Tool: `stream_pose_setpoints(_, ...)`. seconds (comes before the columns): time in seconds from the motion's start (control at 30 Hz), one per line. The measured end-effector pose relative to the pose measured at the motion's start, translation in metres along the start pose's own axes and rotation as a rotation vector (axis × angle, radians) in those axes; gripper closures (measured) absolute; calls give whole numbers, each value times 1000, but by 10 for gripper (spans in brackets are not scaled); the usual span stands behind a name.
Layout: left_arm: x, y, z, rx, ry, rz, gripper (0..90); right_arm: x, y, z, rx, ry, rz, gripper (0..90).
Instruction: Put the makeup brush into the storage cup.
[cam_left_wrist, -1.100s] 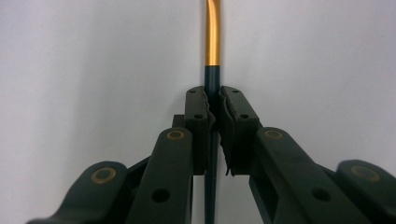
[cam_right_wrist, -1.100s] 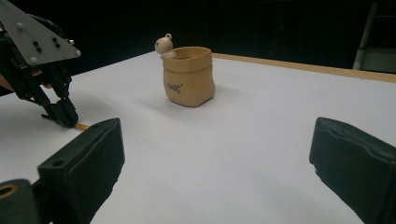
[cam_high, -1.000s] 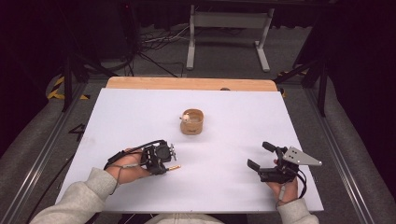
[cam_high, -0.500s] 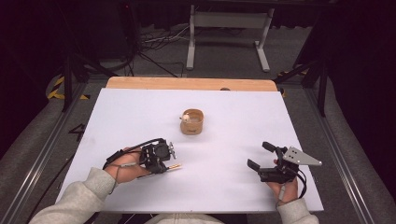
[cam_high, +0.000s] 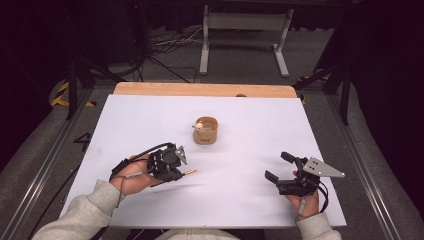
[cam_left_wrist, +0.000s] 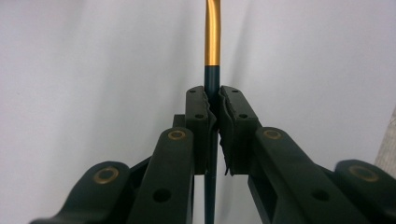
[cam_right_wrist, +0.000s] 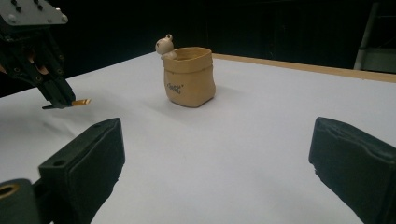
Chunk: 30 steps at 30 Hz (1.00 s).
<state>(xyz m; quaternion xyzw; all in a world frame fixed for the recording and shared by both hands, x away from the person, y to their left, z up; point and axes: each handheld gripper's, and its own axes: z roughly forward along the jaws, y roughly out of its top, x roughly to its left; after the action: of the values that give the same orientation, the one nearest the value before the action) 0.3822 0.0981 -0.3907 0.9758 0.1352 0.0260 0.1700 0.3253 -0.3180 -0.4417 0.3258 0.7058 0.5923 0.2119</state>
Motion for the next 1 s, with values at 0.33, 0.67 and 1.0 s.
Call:
stream_pose_setpoints(0.33,3,-6,-19,-182,11,-39,823,0,0,0,1,-1,2,38)
stream_pose_setpoints(0.67,4,-12,-26,-360,5,-73,823,0,0,0,0,0,3,38)
stream_pose_setpoints(1.0,7,-20,-31,-547,1,-114,823,0,0,0,-2,0,4,38)
